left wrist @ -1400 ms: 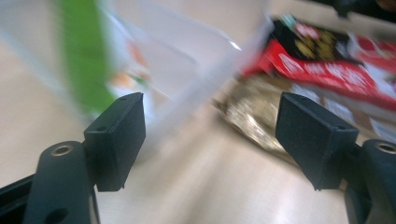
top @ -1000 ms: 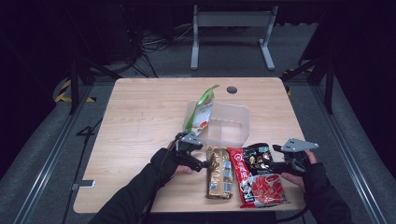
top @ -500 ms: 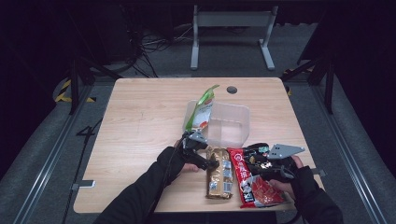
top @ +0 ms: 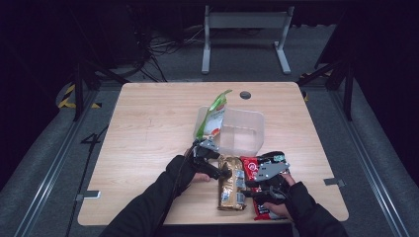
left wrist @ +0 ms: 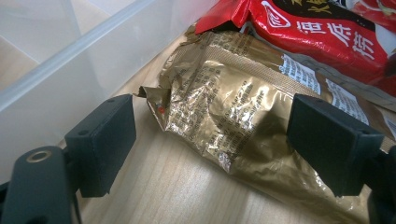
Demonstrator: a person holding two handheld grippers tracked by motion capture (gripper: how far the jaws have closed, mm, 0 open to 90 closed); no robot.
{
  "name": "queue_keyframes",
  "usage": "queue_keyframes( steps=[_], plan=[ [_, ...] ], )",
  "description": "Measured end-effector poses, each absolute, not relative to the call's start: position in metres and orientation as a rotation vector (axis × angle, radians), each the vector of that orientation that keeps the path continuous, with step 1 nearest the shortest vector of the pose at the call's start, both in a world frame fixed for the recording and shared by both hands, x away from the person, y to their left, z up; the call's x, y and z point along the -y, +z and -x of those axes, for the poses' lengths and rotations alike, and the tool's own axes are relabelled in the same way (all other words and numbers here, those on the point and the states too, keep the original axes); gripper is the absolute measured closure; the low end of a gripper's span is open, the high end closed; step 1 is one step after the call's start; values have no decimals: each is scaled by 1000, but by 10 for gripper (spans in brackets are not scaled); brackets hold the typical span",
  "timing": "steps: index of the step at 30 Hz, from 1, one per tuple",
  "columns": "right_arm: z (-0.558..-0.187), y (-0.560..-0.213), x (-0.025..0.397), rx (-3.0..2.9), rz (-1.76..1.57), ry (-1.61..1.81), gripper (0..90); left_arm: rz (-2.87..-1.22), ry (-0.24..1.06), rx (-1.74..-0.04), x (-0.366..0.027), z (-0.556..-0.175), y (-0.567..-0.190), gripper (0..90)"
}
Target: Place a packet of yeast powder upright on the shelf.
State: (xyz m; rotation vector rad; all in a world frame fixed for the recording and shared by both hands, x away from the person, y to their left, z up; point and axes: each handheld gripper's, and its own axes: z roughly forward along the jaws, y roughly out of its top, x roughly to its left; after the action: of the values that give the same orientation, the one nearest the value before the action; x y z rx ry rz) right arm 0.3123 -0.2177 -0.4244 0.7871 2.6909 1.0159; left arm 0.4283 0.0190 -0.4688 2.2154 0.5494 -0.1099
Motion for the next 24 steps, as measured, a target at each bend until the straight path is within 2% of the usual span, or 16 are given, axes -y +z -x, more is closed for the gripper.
queue_keyframes(
  steps=[2,11,18,20,21,23,24],
  plan=[
    [-314,-429,214,-2706,-804,971,602,-2217,-128,-553,-19,-429,-469,165],
    [-313,-441,201,-2726,-773,888,612,-2223,-206,-530,-14,-429,-469,174],
    [-310,-443,198,-2728,-721,853,642,-2226,-258,-526,-11,-428,-467,254],
    [-309,-444,197,-2729,-712,845,645,-2219,-267,-543,-11,-431,-466,337],
    [-309,-444,196,-2730,-710,845,645,-2208,-264,-551,-12,-432,-465,407],
    [-309,-444,196,-2730,-703,835,645,-2194,-221,-568,-15,-433,-463,564],
    [-309,-445,196,-2728,-699,835,645,-2204,-184,-591,-15,-434,-463,679]
  ],
)
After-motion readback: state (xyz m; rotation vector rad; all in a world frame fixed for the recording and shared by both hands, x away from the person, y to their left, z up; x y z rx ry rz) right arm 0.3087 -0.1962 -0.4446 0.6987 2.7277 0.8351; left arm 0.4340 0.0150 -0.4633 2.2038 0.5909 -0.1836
